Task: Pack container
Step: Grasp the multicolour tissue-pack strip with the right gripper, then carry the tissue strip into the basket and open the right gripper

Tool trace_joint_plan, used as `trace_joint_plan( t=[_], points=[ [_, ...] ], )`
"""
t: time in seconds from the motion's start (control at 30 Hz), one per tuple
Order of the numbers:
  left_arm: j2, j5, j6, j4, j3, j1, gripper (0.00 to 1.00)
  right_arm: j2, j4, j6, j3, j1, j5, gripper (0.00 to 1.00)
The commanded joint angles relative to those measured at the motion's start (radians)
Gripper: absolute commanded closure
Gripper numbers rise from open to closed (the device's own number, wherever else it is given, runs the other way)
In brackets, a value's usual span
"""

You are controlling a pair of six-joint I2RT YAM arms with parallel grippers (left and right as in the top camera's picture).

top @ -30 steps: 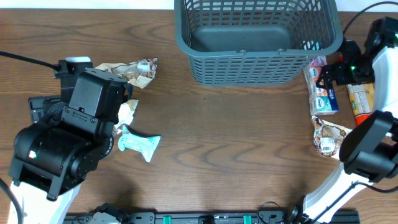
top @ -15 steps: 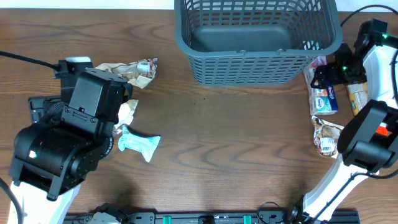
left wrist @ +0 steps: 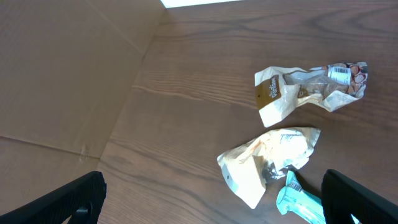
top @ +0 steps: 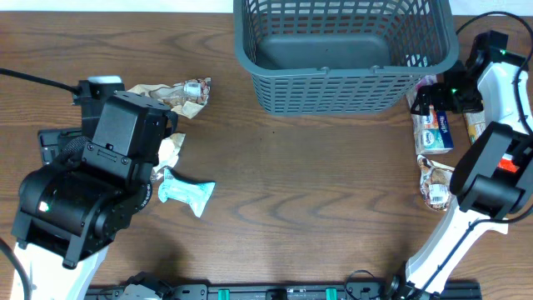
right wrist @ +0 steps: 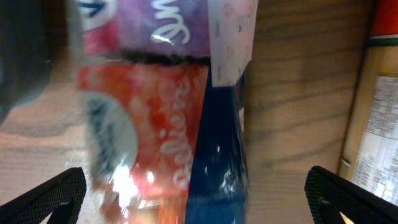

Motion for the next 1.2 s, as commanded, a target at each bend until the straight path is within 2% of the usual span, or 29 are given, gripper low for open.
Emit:
trace_joint_plan(
  t=[0.0,0.4,0.5,0.53,0.6,0.67,0.7,0.93,1.17],
  points=[
    [0.001,-0.016,-0.002,-0.003,0.002,0.006,0.01,0.037,0.002,0.046,-0.003,0.019,-0.015,0.01],
    [0.001,-0.015,-0.002,-0.003,0.002,0.006,0.01,0.126,-0.006,0.057,-0.003,0.05,-0.016,0.01],
    [0.001,-0.015,-0.002,-0.003,0.002,0.006,0.01,0.131,-0.013,0.057,-0.003,0.049,-0.016,0.09],
    [0.001,-0.015,-0.002,-0.003,0.002,0.006,0.01,0.13,-0.013,0.057,-0.003,0.049,-0.016,0.24],
    [0.001,-0.016,-0.002,-0.003,0.002,0.006,0.01,0.129,-0.013,0.064,-0.002,0.048,-0.011,0.69],
    [0.001,-0.016,-0.002,-0.003,0.002,0.006,0.01,0.129,-0.01,0.093,-0.001,0.048,0.014,0.94],
    [0.001,-0.016,-0.002,-0.003,0.002,0.006,0.01,0.129,-0.009,0.108,0.0,0.047,0.029,0.99],
    [0.001,-0.016,-0.002,-0.003,0.002,0.006,0.01,0.106,-0.08,0.195,0.102,0.023,0.116,0.99],
    [0.001,-0.015,-0.002,-0.003,0.002,0.006,0.01,0.008,-0.203,0.289,0.368,-0.07,0.11,0.99]
  ],
)
